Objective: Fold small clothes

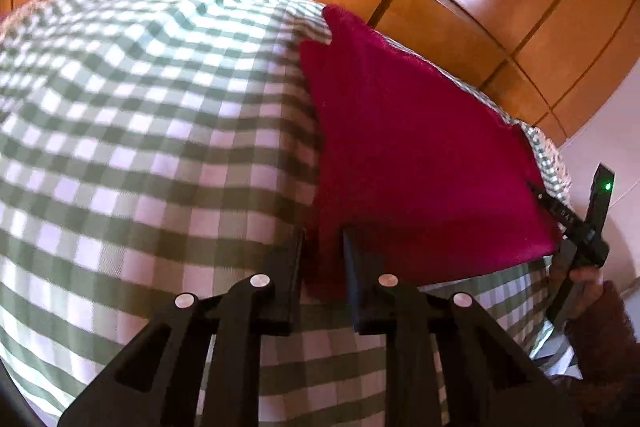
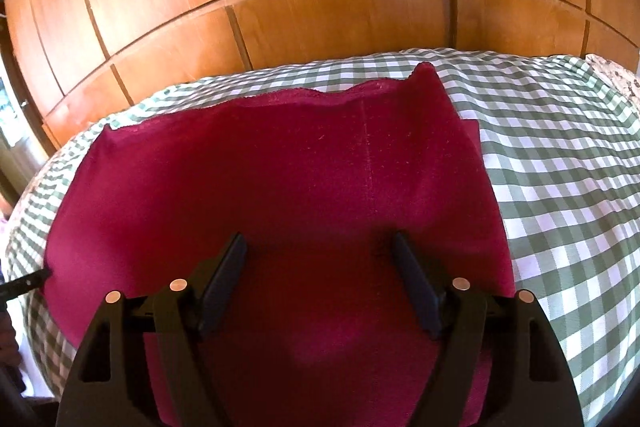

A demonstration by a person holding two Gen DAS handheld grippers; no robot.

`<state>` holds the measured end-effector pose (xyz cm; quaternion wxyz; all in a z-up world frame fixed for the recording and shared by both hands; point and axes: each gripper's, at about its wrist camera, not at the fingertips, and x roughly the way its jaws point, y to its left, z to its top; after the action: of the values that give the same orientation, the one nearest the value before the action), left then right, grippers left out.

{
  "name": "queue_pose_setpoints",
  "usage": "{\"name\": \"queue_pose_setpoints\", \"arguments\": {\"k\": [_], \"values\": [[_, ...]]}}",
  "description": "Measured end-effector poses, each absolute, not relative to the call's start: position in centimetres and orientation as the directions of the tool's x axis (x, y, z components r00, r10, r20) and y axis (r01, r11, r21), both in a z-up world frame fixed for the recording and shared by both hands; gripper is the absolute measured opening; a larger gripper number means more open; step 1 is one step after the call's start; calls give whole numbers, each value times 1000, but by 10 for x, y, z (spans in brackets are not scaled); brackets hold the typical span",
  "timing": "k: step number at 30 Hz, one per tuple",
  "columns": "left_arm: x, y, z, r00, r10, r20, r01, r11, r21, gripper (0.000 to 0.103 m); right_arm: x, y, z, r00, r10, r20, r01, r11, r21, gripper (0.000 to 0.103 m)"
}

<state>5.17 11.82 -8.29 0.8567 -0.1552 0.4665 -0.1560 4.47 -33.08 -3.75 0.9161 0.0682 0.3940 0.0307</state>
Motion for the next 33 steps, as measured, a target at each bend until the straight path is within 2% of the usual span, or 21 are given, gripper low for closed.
{"name": "queue_pose_setpoints", "arguments": {"k": [4, 7, 12, 13, 14, 18, 20, 21, 23, 25, 26, 29, 33], "values": [[41, 116, -70, 538, -379, -753, 113, 917, -382, 22, 47, -329, -26, 645, 103, -757, 6, 990, 140, 75], [31, 117, -55, 566, -348, -747, 116, 931, -346, 29, 32, -353, -5, 633, 136, -762, 57, 973, 222, 83], [31, 111, -35, 605, -380, -699, 134, 915, -381, 31, -20, -409, 11, 665, 84, -742, 188, 943, 275, 80], [34, 107, -32, 607, -390, -693, 148, 912, -383, 31, -28, -417, 9, 658, 77, -749, 207, 938, 278, 69], [36, 101, -31, 606, -396, -690, 163, 911, -380, 32, -37, -423, 6, 645, 79, -760, 221, 933, 284, 63], [45, 73, -30, 590, -407, -698, 229, 912, -339, 34, -54, -424, -11, 612, 121, -781, 212, 927, 310, 47], [50, 63, -33, 578, -401, -711, 241, 916, -321, 36, -50, -414, -23, 573, 92, -815, 202, 947, 249, 25], [54, 58, -40, 560, -386, -733, 240, 923, -302, 36, -47, -411, -28, 559, 74, -826, 197, 956, 219, 20], [59, 53, -52, 535, -331, -777, 215, 943, -253, 35, -42, -412, -36, 555, 68, -829, 193, 959, 207, 20], [59, 55, -61, 515, -323, -794, 201, 946, -254, 34, -40, -419, -41, 548, 86, -832, 201, 952, 231, 20], [57, 56, -60, 520, -324, -790, 198, 946, -258, 35, -39, -421, -40, 546, 92, -833, 203, 950, 238, 20], [53, 63, -48, 545, -351, -762, 191, 936, -294, 41, -40, -421, -31, 543, 64, -837, 217, 953, 213, 32], [61, 72, -30, 583, -378, -719, 181, 923, -339, 43, -37, -408, 2, 614, -6, -789, 207, 966, 154, 34]]}}
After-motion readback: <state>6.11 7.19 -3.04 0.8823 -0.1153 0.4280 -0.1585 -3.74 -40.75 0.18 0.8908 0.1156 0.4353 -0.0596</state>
